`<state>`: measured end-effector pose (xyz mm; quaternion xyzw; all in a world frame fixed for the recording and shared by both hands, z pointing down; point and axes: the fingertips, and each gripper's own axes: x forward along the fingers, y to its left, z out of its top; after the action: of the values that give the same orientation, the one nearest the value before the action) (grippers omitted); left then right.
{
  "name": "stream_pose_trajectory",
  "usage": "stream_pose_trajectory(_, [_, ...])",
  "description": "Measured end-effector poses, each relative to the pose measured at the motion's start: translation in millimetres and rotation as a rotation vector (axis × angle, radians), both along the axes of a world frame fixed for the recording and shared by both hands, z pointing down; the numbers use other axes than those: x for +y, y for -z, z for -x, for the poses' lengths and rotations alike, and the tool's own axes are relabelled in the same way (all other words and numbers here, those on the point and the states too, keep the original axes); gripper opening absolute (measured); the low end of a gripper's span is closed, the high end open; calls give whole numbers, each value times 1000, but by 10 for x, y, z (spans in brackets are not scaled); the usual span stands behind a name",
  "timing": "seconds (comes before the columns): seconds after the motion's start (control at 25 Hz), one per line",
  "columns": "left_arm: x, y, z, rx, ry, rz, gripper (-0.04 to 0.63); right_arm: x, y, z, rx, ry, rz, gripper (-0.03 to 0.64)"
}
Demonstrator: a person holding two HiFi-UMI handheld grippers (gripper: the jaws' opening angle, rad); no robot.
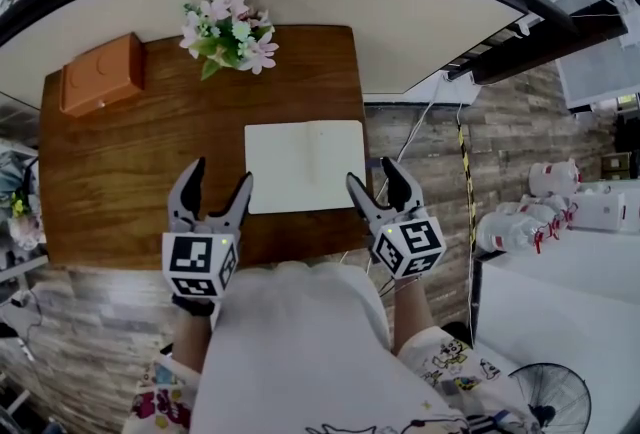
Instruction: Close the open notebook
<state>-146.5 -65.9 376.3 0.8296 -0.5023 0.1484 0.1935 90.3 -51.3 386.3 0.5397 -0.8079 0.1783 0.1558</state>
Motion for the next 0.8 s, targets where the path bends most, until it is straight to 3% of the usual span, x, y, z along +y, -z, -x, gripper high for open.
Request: stream_pose_trajectory(0.8, [165,-519,-500,42,-80,137,304,13,-671,-132,38,44,167,272])
